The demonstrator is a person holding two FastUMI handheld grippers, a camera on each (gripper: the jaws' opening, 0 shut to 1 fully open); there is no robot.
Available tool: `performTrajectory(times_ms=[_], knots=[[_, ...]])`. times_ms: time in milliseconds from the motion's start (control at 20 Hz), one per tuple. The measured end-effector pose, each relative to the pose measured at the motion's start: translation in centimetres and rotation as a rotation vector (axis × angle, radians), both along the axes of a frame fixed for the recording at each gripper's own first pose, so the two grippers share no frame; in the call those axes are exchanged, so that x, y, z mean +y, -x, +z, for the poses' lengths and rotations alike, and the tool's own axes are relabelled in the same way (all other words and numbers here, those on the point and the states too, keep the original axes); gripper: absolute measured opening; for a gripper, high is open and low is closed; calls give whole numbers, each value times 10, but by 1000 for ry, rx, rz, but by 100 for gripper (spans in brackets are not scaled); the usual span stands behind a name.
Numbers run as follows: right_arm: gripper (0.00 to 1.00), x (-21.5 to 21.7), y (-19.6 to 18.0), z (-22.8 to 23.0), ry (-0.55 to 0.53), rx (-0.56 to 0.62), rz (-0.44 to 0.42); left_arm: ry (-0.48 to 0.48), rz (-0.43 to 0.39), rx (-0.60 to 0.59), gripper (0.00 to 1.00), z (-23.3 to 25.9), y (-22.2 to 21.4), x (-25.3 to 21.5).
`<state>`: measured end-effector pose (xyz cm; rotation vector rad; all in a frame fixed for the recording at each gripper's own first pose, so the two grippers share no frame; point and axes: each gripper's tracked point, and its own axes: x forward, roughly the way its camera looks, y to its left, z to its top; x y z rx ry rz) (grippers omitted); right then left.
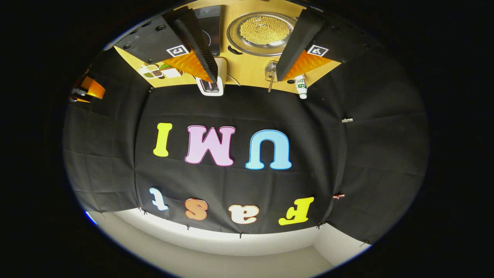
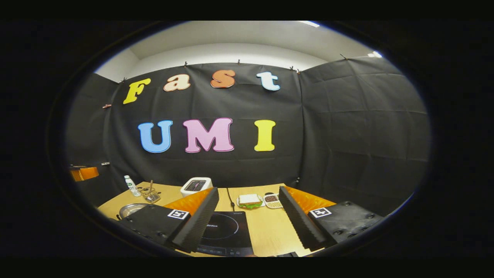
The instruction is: First push the handle of the pot to place it horizontally, then grasp the pot with both hands and set it on the induction cooktop.
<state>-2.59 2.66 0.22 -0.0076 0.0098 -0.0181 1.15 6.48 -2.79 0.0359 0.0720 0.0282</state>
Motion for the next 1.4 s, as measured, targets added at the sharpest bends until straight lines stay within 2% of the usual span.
performTrajectory(times_ms=[200,250,300,450,500,550,750,800,900,950,1000,1050,1200,1250,1300,1350,1400], knots=[[97,1,7,3,7,-7,-30,-6,-41,4,95,-5,-3,4],[100,3,9,4,2,-9,-36,-13,-51,-3,95,-4,-3,5],[97,4,10,5,-2,-14,-44,-23,-62,-12,98,-2,-2,5],[97,10,14,6,-5,-31,-52,-53,-88,-24,95,1,0,6],[100,13,16,5,-2,-34,-54,-51,-99,-22,95,1,1,6],[97,15,17,5,0,-38,-56,-42,-108,-16,95,-2,2,7],[97,17,24,-3,-3,-36,-76,-2,-129,45,95,-19,7,18],[97,18,25,-6,-4,-32,-82,0,-132,58,93,-25,7,23],[97,19,28,-11,-3,-19,-96,26,-180,110,91,-40,10,20],[97,21,29,-14,-4,-9,-101,43,-205,136,80,-48,12,18],[97,23,29,-15,-7,-3,-103,60,-221,157,75,-56,12,20],[97,25,29,-18,-11,6,-104,80,-237,184,62,-63,12,21],[97,37,31,-26,-8,31,-103,136,-246,292,48,-100,18,28],[97,41,31,-28,-1,36,-101,139,-253,318,37,-107,20,31],[93,45,32,-31,4,42,-98,128,-255,352,31,-121,22,34],[93,50,33,-35,5,49,-94,104,-258,374,24,-132,25,39],[97,53,33,-40,10,61,-91,81,-261,390,20,-140,27,45]])
